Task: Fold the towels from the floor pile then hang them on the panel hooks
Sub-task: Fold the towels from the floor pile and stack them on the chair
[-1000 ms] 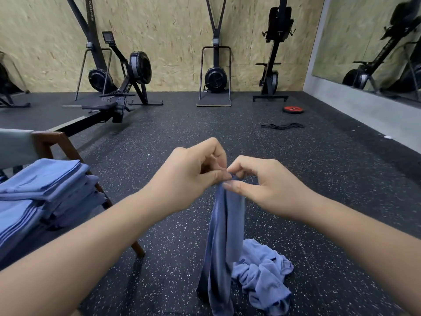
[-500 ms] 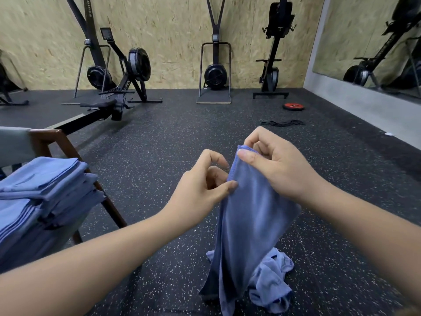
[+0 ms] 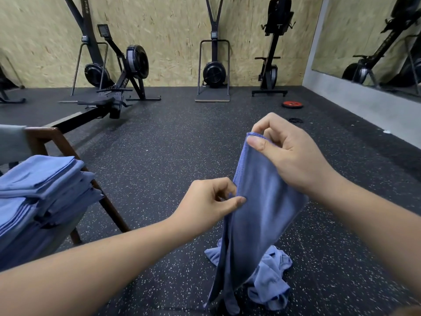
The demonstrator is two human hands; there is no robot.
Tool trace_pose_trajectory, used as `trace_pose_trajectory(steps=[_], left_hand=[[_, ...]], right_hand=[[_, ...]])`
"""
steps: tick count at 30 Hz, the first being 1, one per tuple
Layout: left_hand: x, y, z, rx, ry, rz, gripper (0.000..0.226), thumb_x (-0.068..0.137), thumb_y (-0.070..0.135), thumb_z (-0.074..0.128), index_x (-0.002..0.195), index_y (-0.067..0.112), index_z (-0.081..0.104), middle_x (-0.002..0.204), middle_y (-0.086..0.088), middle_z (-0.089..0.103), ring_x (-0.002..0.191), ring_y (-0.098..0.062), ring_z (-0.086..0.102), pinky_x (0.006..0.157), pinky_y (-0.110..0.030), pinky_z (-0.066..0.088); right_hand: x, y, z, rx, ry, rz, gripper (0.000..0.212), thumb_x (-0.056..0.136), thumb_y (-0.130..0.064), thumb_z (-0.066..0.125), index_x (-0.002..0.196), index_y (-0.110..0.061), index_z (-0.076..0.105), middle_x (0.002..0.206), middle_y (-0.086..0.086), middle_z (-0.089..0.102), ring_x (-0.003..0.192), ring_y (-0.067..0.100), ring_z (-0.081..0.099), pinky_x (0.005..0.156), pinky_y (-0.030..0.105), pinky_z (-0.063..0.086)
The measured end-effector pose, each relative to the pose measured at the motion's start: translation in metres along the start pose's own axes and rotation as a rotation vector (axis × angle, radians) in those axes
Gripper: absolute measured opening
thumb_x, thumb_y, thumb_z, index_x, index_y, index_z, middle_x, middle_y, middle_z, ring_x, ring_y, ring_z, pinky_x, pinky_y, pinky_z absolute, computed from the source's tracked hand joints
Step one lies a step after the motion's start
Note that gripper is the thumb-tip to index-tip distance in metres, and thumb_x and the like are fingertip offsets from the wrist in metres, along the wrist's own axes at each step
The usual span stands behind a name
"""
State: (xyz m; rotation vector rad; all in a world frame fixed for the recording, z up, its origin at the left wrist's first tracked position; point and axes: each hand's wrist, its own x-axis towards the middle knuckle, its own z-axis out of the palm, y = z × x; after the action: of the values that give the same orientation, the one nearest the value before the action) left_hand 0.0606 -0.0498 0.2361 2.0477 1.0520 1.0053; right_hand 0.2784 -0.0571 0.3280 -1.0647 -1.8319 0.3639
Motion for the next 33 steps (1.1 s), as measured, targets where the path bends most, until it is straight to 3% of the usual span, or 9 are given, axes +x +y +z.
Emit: trace_pose_trajectory(steps=[4,8,13,16,22,24,26,30,33], left_hand=[[0.002,-0.013,-0.006,0.08,-0.018,-0.073,0.021,0.082,0.013,0.081,0.075,0.021,0.064,0.068,0.009,0.069,0.062,-0.004,0.057,0.064,-0.029,0.05],[0.004,-0.022,-0.018,0.084,-0.022,-0.123,0.023,0.082,0.005,0.079,0.078,0.02,0.062,0.07,0.012,0.067,0.061,-0.002,0.056,0.063,-0.025,0.044],[0.01,-0.025,-0.035,0.063,0.009,-0.104,0.018,0.092,0.017,0.08,0.087,0.028,0.066,0.074,0.009,0.071,0.066,-0.008,0.057,0.069,-0.032,0.047],[0.008,-0.011,-0.039,0.108,0.03,-0.014,0.017,0.095,0.017,0.078,0.087,0.028,0.067,0.075,0.008,0.071,0.066,-0.005,0.058,0.068,-0.032,0.05],[0.006,0.025,-0.042,0.144,0.003,0.144,0.016,0.097,0.012,0.073,0.095,0.027,0.068,0.076,0.01,0.067,0.067,-0.001,0.054,0.066,-0.022,0.044],[0.005,0.029,-0.042,0.138,-0.037,0.151,0.015,0.096,0.012,0.073,0.096,0.026,0.069,0.077,0.009,0.068,0.067,-0.001,0.055,0.065,-0.021,0.045],[0.004,0.03,-0.042,0.125,-0.069,0.143,0.014,0.094,0.013,0.075,0.094,0.025,0.069,0.076,0.006,0.068,0.064,-0.003,0.053,0.063,-0.02,0.043],[0.001,0.025,-0.042,0.108,-0.103,0.079,0.015,0.087,0.012,0.08,0.085,0.022,0.069,0.074,0.0,0.071,0.061,-0.006,0.051,0.06,-0.025,0.045],[-0.003,0.02,-0.036,0.079,-0.117,0.033,0.017,0.087,0.01,0.08,0.079,0.02,0.068,0.065,0.009,0.065,0.058,-0.004,0.049,0.058,-0.021,0.04]], right_hand=[[0.001,0.002,-0.012,-0.023,0.04,0.001,0.011,0.105,-0.029,0.069,0.097,-0.023,0.063,0.063,-0.005,0.043,0.06,0.008,0.038,0.061,0.023,0.032],[-0.002,0.008,-0.019,-0.071,0.097,0.013,0.012,0.105,-0.03,0.068,0.097,-0.023,0.062,0.064,-0.001,0.044,0.061,0.009,0.038,0.061,0.025,0.032],[-0.003,0.02,-0.032,-0.074,0.171,0.092,0.015,0.104,-0.03,0.069,0.095,-0.023,0.06,0.061,-0.004,0.041,0.06,0.007,0.035,0.059,0.027,0.03],[-0.008,0.017,-0.026,-0.04,0.024,0.103,0.014,0.099,-0.031,0.076,0.1,-0.024,0.064,0.059,-0.006,0.048,0.058,0.006,0.039,0.06,0.026,0.033],[-0.028,0.014,0.014,-0.09,-0.435,0.134,0.034,0.086,-0.057,0.081,0.111,-0.038,0.071,0.061,-0.01,0.049,0.058,0.003,0.041,0.059,0.029,0.034],[-0.029,0.018,0.022,-0.091,-0.479,0.127,0.02,0.09,-0.049,0.082,0.089,-0.033,0.07,0.06,-0.01,0.044,0.06,0.005,0.038,0.059,0.033,0.032],[-0.028,0.022,0.024,-0.054,-0.515,0.146,0.029,0.094,-0.037,0.082,0.075,-0.024,0.063,0.06,-0.01,0.042,0.06,0.007,0.036,0.059,0.034,0.029],[-0.027,0.022,0.024,-0.001,-0.515,0.167,0.024,0.097,-0.034,0.079,0.079,-0.023,0.07,0.061,-0.006,0.046,0.062,0.01,0.038,0.06,0.036,0.029],[-0.026,0.023,0.024,0.009,-0.471,0.144,0.023,0.097,-0.039,0.078,0.083,-0.02,0.073,0.061,-0.005,0.048,0.062,0.011,0.039,0.061,0.037,0.03]])
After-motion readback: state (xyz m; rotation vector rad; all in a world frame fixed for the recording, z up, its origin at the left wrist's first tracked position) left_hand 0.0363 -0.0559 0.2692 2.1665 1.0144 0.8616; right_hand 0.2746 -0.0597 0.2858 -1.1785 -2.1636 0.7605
